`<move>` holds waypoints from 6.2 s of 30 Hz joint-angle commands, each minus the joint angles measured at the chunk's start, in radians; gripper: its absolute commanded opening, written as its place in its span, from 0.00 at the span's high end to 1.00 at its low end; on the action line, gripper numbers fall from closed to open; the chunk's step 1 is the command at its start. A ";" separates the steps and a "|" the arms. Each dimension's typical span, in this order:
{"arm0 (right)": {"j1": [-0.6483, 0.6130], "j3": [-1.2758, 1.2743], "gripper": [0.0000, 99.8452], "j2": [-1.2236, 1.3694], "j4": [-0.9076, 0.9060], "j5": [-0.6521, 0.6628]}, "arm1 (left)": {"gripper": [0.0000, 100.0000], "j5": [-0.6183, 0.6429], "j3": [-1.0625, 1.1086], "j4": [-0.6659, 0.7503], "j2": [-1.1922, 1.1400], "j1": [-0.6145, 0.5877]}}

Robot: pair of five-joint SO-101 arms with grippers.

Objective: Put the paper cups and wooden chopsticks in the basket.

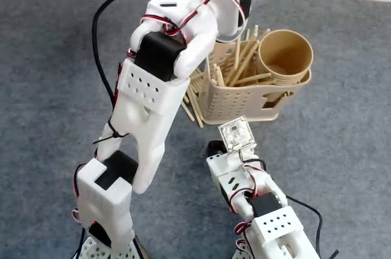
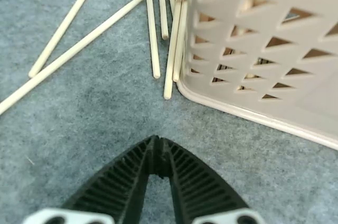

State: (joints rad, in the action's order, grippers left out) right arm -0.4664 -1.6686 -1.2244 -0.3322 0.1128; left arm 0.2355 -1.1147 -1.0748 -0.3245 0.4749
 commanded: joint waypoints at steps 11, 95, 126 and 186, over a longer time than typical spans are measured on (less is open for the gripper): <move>-0.002 -0.035 1.00 -0.013 0.019 0.015 | 0.85 0.005 -0.125 -0.187 0.042 0.016; -0.001 -0.035 1.00 -0.013 0.019 0.015 | 0.99 -0.279 0.340 -0.680 -0.387 -0.461; -0.001 -0.035 1.00 -0.013 0.019 0.015 | 0.99 -0.029 0.341 -0.244 0.392 -0.216; 0.108 0.137 1.00 -0.050 -0.331 0.106 | 1.00 -0.123 0.696 -0.517 0.849 -0.446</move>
State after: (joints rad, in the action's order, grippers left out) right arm -0.3713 -1.6456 -1.2321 -0.5117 0.2033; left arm 0.1297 -0.4933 -1.5858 0.4442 0.0898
